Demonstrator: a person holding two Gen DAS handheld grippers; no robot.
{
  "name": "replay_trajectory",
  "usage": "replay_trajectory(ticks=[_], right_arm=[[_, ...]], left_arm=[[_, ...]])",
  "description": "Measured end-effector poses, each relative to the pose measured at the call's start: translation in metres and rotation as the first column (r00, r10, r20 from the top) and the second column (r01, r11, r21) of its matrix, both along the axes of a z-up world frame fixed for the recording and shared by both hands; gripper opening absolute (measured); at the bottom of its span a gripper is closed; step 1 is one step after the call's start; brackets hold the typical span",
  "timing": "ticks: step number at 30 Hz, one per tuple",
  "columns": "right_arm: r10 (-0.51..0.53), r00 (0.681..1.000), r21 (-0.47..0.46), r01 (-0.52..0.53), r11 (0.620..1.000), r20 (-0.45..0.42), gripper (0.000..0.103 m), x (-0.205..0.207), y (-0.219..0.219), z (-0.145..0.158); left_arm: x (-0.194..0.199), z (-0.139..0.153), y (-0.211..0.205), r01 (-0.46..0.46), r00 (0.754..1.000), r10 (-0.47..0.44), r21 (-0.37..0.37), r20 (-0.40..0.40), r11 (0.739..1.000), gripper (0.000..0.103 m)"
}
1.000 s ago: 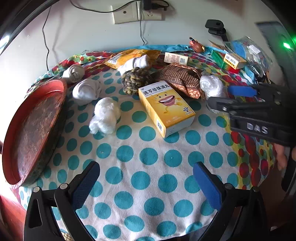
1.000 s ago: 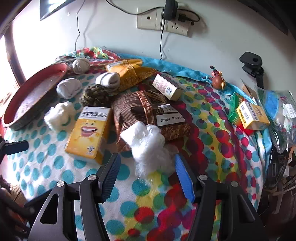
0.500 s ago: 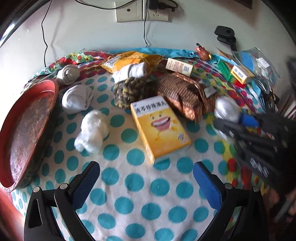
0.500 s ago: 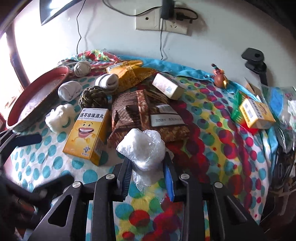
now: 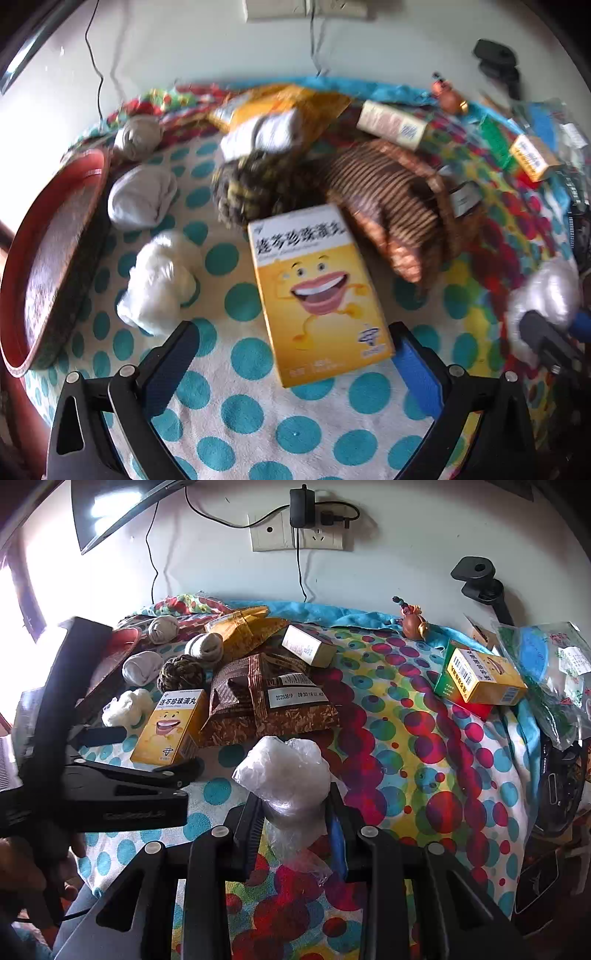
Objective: Organize objects
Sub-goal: 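Grasp the yellow medicine box with the left tool while right holds plastic bag, then carry the yellow box into the red tray and open the left tool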
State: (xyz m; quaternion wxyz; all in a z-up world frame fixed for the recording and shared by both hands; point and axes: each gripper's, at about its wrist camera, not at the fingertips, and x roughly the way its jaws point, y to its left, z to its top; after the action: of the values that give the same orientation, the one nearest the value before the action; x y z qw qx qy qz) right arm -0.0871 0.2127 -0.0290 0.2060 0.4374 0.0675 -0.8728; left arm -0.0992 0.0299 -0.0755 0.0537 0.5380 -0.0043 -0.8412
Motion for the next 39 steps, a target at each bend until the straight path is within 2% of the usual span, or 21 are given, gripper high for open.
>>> replay_trajectory(ticks=[6, 7, 8, 9, 11, 18, 29, 33, 39], right_arm=[[-0.004, 1.0, -0.015, 0.004, 1.0, -0.001, 0.029, 0.0, 0.0, 0.0], [-0.005, 1.0, -0.02, 0.005, 1.0, 0.004, 0.029, 0.0, 0.0, 0.0], [-0.006, 1.0, -0.023, 0.006, 1.0, 0.005, 0.029, 0.0, 0.0, 0.0], [-0.008, 1.0, -0.027, 0.008, 1.0, 0.005, 0.029, 0.001, 0.0, -0.001], [-0.007, 1.0, -0.03, 0.007, 1.0, 0.011, 0.029, 0.002, -0.001, -0.001], [-0.007, 1.0, -0.036, 0.008, 0.999, 0.014, 0.029, 0.004, -0.002, -0.001], [-0.01, 1.0, -0.027, 0.011, 1.0, 0.018, 0.029, 0.008, -0.004, -0.001], [-0.024, 0.999, -0.027, 0.024, 0.999, 0.022, 0.029, 0.006, -0.002, -0.001], [-0.042, 0.999, -0.029, 0.042, 0.999, 0.012, 0.029, 0.006, -0.003, 0.005]], left_arm=[[-0.005, -0.001, -0.009, -0.026, 1.0, 0.025, 0.028, 0.012, 0.999, 0.1], [-0.004, 0.0, -0.009, -0.015, 1.0, 0.015, 0.052, 0.008, 0.999, 0.088], [-0.003, 0.001, -0.008, 0.002, 1.0, -0.002, 0.081, -0.003, 0.997, 0.066], [-0.003, 0.005, -0.006, 0.024, 1.0, -0.022, 0.081, -0.018, 0.996, 0.053], [-0.003, 0.006, -0.002, 0.039, 0.999, -0.038, 0.055, -0.016, 0.998, 0.054], [0.006, 0.01, -0.008, 0.064, 0.998, -0.062, 0.119, -0.02, 0.991, 0.054], [0.029, 0.042, -0.025, 0.092, 0.992, -0.087, 0.049, -0.094, 0.995, 0.054], [0.036, 0.059, -0.048, 0.051, 0.991, -0.047, 0.029, -0.124, 0.998, 0.054], [0.041, 0.082, -0.105, -0.068, 0.985, 0.071, 0.025, -0.157, 0.997, 0.054]])
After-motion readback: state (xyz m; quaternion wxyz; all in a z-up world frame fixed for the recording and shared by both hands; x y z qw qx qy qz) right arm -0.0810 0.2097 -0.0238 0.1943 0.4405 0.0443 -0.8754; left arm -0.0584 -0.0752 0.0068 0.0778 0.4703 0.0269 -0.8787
